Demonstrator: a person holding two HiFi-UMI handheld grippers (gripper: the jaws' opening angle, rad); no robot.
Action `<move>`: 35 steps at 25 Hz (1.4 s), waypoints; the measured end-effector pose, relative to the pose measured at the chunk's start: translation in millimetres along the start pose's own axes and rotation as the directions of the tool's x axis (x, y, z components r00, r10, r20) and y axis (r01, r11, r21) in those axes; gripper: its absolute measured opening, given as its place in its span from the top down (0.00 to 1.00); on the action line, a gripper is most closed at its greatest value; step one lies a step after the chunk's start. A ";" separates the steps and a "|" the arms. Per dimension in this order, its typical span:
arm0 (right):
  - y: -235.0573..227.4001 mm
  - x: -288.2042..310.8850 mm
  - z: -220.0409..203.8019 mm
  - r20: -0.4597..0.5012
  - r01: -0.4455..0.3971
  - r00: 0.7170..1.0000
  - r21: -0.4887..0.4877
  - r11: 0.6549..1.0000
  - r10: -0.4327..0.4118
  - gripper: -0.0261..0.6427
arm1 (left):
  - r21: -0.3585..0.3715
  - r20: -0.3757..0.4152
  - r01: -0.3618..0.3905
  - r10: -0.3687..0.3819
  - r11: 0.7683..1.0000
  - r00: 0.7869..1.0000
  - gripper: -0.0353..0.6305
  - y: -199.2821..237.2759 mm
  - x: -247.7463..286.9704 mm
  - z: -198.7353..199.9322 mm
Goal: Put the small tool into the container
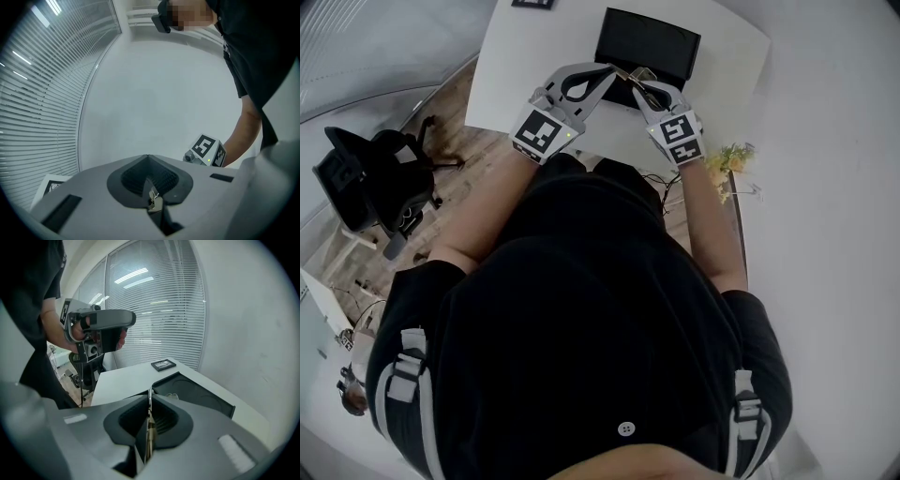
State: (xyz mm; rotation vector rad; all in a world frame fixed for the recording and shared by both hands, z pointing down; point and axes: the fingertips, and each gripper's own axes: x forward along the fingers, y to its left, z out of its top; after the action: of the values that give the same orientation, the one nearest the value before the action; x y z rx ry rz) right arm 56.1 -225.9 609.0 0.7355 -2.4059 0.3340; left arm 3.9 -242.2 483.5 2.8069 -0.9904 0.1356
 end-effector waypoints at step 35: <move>-11.7 53.0 -67.1 -0.170 -0.003 0.985 0.035 0.999 0.009 0.90 | 0.011 -0.047 -0.005 0.005 1.000 0.999 0.94 -1.2 -6.6 -5.8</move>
State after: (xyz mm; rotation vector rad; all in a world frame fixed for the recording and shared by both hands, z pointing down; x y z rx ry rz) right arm 58.7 -231.8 695.0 0.6862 -2.2472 0.4242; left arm -0.7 -236.1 488.1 2.7973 -0.9893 0.2079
